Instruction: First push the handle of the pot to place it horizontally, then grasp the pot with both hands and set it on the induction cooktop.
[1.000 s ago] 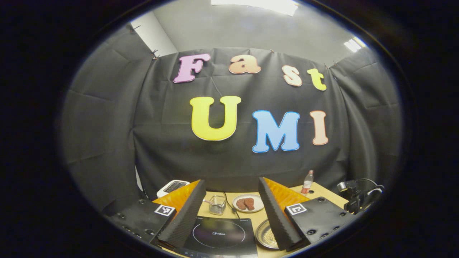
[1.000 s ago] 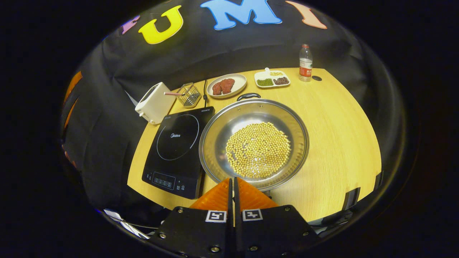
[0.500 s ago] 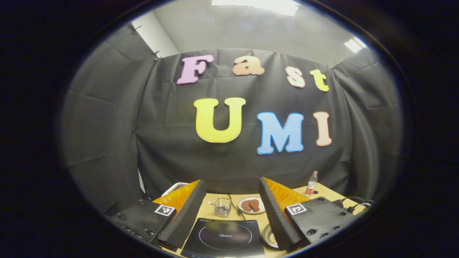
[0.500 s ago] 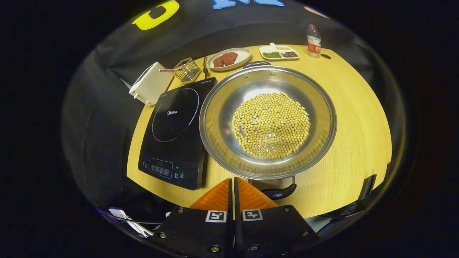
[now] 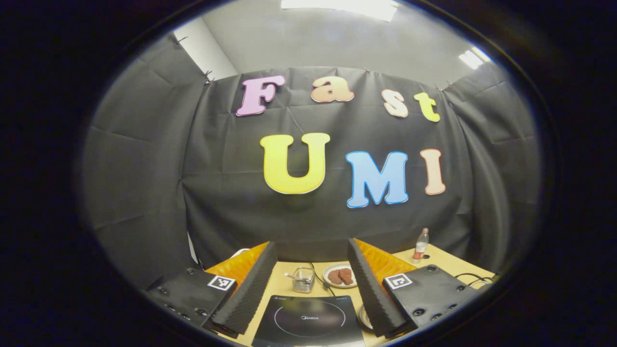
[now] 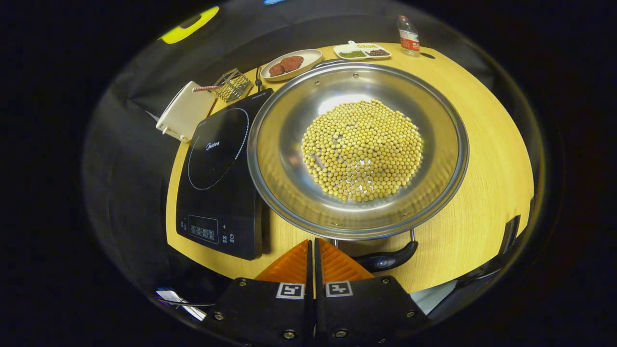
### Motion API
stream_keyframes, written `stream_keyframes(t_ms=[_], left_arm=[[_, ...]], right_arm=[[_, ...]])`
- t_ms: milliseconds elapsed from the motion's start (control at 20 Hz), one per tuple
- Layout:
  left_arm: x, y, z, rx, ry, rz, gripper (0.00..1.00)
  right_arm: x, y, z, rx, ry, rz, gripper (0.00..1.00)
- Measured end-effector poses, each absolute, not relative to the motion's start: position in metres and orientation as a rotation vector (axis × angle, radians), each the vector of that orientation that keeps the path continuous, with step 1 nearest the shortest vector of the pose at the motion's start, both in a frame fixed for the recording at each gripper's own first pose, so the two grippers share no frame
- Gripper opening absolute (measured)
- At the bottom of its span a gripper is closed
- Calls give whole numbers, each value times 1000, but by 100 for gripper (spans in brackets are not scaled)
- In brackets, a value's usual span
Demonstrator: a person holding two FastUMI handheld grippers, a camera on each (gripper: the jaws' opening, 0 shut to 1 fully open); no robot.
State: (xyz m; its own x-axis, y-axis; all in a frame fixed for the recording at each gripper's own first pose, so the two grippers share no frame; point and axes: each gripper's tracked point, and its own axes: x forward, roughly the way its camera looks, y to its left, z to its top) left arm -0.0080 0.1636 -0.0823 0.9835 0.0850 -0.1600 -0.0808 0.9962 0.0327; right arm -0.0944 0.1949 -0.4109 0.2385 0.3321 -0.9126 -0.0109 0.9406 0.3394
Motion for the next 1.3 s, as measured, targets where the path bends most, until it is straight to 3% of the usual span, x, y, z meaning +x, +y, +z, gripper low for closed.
stream_keyframes(t_ms=[550,1300], left_arm=[[-12,154,-83,16,158,44,99],[8,74,-69,30,145,48,99]], right_arm=[[-88,160,-420,346,1286,141,2],[-83,98,-424,285,1318,185,2]])
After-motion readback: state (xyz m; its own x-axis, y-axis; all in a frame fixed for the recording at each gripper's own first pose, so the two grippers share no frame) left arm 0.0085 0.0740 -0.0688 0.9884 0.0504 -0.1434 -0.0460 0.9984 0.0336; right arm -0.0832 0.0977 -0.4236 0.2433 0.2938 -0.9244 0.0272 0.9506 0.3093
